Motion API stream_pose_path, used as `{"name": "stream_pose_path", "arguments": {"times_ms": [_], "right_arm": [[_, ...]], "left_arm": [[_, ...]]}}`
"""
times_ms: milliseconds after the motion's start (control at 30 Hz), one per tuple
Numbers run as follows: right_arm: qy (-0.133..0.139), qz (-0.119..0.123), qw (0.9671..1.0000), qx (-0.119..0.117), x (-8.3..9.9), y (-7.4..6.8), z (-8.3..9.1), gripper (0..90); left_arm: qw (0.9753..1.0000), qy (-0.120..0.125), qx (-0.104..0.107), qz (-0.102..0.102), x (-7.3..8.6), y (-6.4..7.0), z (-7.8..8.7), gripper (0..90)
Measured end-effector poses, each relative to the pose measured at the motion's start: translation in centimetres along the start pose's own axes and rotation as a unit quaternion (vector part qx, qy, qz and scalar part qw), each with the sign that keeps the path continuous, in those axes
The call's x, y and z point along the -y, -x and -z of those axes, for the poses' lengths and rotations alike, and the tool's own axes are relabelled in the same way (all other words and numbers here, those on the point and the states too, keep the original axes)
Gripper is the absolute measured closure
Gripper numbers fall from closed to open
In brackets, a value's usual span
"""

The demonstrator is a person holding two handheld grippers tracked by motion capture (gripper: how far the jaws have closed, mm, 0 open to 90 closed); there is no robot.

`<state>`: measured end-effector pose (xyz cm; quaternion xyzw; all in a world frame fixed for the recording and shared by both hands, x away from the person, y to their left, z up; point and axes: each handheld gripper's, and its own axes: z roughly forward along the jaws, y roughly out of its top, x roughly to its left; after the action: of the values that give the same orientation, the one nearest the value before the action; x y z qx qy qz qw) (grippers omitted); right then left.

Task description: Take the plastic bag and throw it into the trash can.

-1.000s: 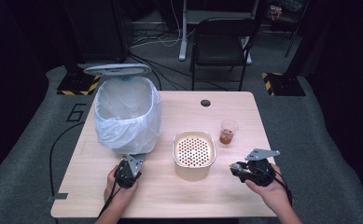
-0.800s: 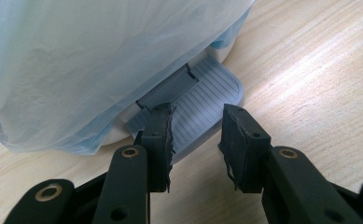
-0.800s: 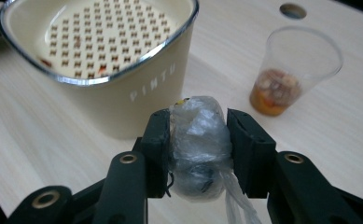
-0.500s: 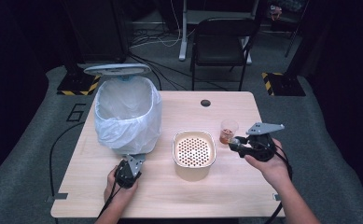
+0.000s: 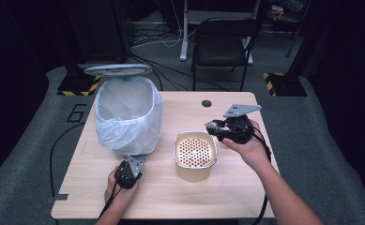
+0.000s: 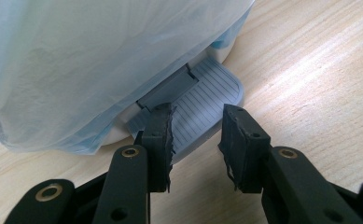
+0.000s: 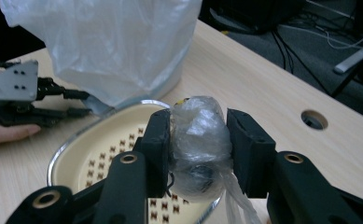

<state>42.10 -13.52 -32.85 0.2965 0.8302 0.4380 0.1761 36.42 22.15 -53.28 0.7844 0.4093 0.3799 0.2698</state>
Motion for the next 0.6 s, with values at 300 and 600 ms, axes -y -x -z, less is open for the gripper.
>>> {"name": "stream_pose_path", "arguments": {"times_ms": [300, 600], "right_arm": [[0.011, 0.017, 0.9996, -0.022, -2.9, -1.4, -2.0, 61.2], [0.037, 0.012, 0.9986, -0.036, -4.6, -2.4, -3.3, 61.2]], "left_arm": [[1.0, 0.0, 0.0, -0.001, 0.0, 0.0, 0.0, 63.7], [1.0, 0.001, -0.002, 0.001, 0.0, 0.0, 0.0, 63.7]]}}
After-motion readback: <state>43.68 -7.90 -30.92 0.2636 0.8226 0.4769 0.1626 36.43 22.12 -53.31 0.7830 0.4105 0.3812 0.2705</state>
